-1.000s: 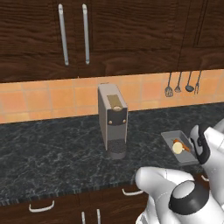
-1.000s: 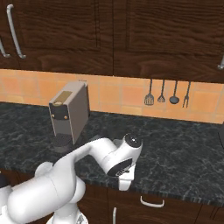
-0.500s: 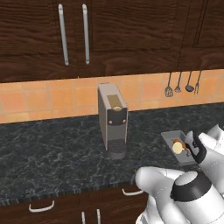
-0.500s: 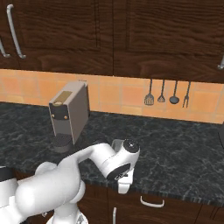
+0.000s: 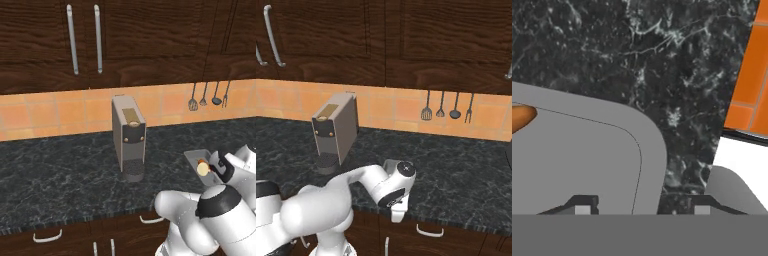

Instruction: Take the meat container that has the steak and place it on the second highest rack of the freezer. Then take the vegetable container that has the carrot and mushroom and place it on the highest rack of the freezer.

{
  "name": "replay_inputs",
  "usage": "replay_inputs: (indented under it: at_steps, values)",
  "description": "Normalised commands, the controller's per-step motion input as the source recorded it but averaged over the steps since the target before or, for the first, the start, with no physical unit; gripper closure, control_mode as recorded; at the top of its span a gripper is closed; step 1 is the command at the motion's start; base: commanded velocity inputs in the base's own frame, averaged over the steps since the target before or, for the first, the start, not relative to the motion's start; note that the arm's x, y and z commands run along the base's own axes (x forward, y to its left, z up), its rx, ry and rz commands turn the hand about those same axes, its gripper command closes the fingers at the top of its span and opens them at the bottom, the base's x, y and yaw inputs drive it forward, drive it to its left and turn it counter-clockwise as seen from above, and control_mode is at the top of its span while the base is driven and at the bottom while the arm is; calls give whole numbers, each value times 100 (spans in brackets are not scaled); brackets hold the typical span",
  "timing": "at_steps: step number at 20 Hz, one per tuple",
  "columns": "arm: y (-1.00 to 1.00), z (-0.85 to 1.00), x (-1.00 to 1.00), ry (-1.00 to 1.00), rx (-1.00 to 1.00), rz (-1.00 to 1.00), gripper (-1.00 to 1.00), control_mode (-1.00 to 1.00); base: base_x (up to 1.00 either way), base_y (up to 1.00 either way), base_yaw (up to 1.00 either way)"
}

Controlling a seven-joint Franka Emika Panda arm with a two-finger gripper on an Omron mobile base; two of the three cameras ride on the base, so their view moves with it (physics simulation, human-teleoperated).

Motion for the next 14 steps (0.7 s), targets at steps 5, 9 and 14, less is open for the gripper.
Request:
replay_inputs:
  at_steps: [5,9,14]
  values:
    - [0,-2,9,3,0,0,100,-100,0,0,0]
    - [0,0,5,7,0,0,100,-100,0,0,0]
    - [17,0,2,10,0,0,100,-100,0,0,0]
